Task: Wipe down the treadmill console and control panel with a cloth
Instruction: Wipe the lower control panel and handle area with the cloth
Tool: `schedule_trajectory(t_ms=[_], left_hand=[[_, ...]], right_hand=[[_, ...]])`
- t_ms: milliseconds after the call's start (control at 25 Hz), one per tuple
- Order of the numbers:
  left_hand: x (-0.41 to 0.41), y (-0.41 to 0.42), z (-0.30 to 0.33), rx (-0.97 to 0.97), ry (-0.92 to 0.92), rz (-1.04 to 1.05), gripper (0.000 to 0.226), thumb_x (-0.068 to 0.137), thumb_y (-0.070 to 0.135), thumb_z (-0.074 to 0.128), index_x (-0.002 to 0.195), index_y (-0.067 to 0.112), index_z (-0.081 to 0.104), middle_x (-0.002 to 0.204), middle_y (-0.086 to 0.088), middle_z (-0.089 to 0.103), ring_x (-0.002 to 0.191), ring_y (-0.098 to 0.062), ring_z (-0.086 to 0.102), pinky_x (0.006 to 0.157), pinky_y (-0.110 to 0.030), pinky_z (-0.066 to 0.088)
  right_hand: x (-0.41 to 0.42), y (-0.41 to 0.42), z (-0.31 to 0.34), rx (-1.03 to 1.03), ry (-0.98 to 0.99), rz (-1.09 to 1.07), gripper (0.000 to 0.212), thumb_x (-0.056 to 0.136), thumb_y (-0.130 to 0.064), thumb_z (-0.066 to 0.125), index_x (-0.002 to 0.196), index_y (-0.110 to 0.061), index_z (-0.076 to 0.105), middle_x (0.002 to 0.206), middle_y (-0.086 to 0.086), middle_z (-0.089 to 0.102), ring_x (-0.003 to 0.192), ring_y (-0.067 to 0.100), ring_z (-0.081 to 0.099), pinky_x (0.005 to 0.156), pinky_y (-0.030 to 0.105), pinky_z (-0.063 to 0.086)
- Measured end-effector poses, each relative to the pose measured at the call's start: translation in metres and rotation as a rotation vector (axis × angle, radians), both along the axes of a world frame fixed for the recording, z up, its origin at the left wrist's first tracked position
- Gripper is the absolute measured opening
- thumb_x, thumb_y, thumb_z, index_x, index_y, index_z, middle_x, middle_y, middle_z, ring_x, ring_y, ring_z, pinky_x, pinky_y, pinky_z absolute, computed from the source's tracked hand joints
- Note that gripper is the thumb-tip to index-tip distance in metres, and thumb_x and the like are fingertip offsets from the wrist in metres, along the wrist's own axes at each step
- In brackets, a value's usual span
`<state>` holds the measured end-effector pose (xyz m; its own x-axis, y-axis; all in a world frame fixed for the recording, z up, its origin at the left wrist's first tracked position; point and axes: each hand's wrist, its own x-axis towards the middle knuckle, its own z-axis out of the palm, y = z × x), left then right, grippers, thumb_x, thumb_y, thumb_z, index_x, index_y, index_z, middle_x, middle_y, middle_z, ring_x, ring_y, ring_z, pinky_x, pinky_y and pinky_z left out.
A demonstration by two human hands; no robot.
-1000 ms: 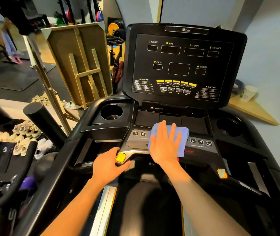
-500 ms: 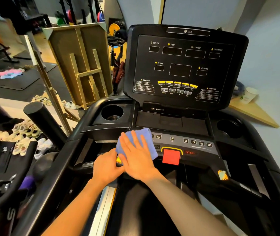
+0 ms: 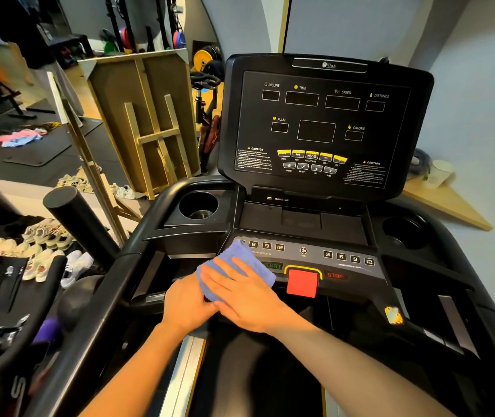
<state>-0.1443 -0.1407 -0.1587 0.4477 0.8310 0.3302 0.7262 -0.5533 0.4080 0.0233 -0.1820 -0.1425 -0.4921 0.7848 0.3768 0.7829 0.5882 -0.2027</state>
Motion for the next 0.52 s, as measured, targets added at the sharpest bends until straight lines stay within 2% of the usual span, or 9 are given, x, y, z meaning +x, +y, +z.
schedule_trajectory(t_ms=[40,120,200,280,400,520], left_hand=[[-0.001,0.0,-0.001,0.004,-0.01,-0.019,0.042,0.074,0.064,0.057,0.094,0.028,0.068,0.075,0.012,0.068,0.064,-0.006,0.063,0.053,-0.013,0.033],[-0.001,0.001,-0.001,-0.004,-0.03,-0.046,0.051,0.076,0.071,0.056,0.105,0.031,0.067,0.083,0.015,0.07,0.071,-0.002,0.064,0.059,-0.011,0.04],[0.0,0.0,0.0,-0.018,-0.048,-0.046,0.053,0.077,0.072,0.054,0.113,0.034,0.065,0.09,0.017,0.069,0.075,0.0,0.064,0.064,-0.01,0.042],[0.001,0.001,0.0,-0.032,-0.038,-0.026,0.05,0.076,0.071,0.057,0.109,0.034,0.063,0.088,0.018,0.068,0.074,-0.002,0.064,0.064,-0.014,0.047],[0.001,0.001,0.002,-0.062,-0.015,0.0,0.05,0.073,0.08,0.052,0.093,0.034,0.055,0.072,0.018,0.059,0.06,-0.002,0.058,0.056,-0.019,0.047],[0.002,0.0,0.003,-0.06,0.023,0.034,0.066,0.071,0.086,0.047,0.104,0.03,0.059,0.081,0.015,0.065,0.066,-0.004,0.06,0.059,-0.019,0.048]], right_hand=[[0.006,0.0,-0.001,-0.004,-0.005,0.02,0.046,0.099,-0.02,0.042,0.136,0.002,0.061,0.145,0.021,0.058,0.141,0.034,0.046,0.127,0.039,0.014],[0.024,-0.003,-0.006,-0.079,-0.088,0.039,0.051,0.102,-0.021,0.046,0.152,-0.011,0.046,0.16,0.01,0.042,0.154,0.026,0.025,0.126,0.05,0.015],[0.04,-0.006,-0.009,-0.111,-0.172,0.045,0.058,0.101,-0.022,0.053,0.156,-0.018,0.037,0.165,0.002,0.036,0.156,0.021,0.018,0.126,0.05,0.015],[0.05,-0.011,-0.003,-0.077,-0.221,0.04,0.061,0.096,-0.025,0.064,0.154,-0.021,0.043,0.161,-0.001,0.043,0.154,0.02,0.025,0.126,0.051,0.02],[0.067,-0.024,0.004,0.054,-0.366,-0.024,0.061,0.093,-0.037,0.069,0.15,-0.025,0.051,0.155,-0.005,0.051,0.147,0.02,0.041,0.125,0.041,0.017],[0.092,-0.041,0.006,0.022,-0.376,-0.08,0.064,0.096,-0.037,0.064,0.155,-0.027,0.042,0.16,-0.005,0.043,0.15,0.019,0.035,0.122,0.04,0.011]])
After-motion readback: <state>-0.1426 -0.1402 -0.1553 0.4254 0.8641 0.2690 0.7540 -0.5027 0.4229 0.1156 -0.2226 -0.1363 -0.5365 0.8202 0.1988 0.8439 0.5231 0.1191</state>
